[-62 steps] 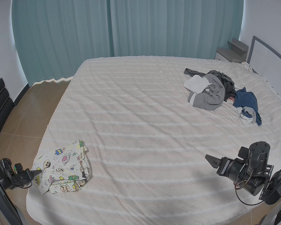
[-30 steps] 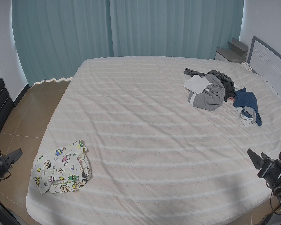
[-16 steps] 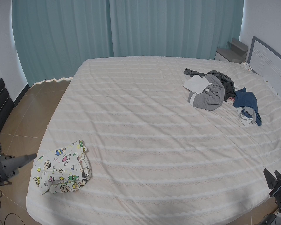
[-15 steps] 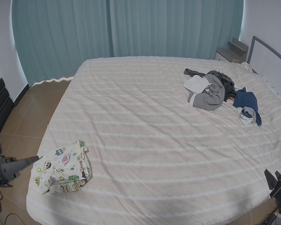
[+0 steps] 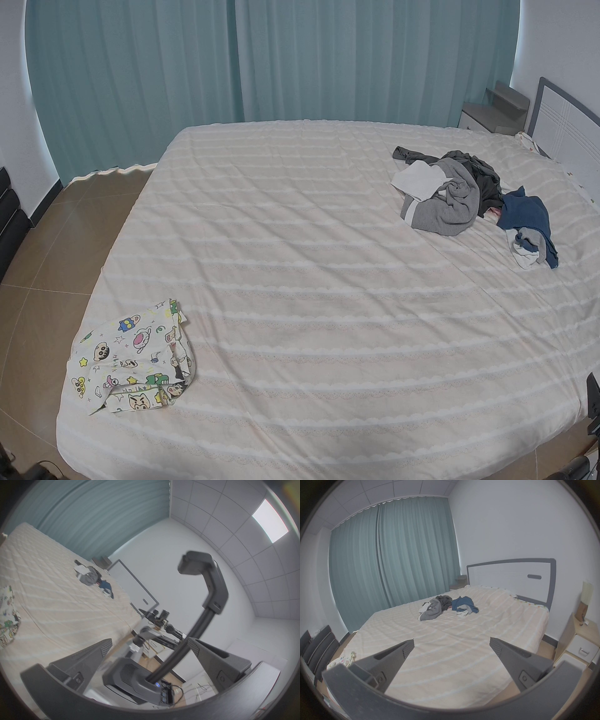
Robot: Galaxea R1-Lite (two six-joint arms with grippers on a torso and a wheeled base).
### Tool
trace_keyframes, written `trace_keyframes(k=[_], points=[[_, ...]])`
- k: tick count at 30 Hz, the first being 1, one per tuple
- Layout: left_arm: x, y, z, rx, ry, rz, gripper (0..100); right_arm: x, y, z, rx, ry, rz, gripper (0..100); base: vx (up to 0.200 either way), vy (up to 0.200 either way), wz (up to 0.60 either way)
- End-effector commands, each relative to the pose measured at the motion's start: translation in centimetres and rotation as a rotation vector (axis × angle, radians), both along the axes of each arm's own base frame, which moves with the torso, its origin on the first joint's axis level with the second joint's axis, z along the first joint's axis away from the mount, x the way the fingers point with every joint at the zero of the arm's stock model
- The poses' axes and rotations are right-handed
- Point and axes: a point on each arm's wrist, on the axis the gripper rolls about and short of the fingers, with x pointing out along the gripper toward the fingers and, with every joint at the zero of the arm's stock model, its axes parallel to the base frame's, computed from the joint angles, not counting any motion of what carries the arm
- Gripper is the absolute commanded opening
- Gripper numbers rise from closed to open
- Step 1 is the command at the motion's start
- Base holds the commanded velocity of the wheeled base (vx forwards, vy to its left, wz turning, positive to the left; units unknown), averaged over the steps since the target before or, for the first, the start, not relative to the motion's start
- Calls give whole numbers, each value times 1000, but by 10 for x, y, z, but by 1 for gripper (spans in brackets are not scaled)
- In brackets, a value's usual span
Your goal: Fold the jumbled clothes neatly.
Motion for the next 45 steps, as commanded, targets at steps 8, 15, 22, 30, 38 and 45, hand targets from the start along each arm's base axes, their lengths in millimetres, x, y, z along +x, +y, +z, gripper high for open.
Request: trace_keyframes(k=[8,15,22,30,38,45], points=[[-51,2,-43,2,-91,-143,100,-9,4,-3,-66,-9,55,100,0,0,0],[-46,2,-42,-84,-265,61,100,1,5,-25,-86,-40,147,100,0,0,0],[-31,7,-51,-110,-406,515,100,1,6,-26,-133,-16,199,100,0,0,0],[-15,18,-85,317,-438,1105,100,2,8,-26,-307,14,293,100,0,0,0],[-14,25,-92,537,-402,1409,100,1,12,-26,-421,-2,482,100,0,0,0],[-14,25,-91,515,-419,1395,100,0,13,-29,-403,34,523,100,0,0,0]])
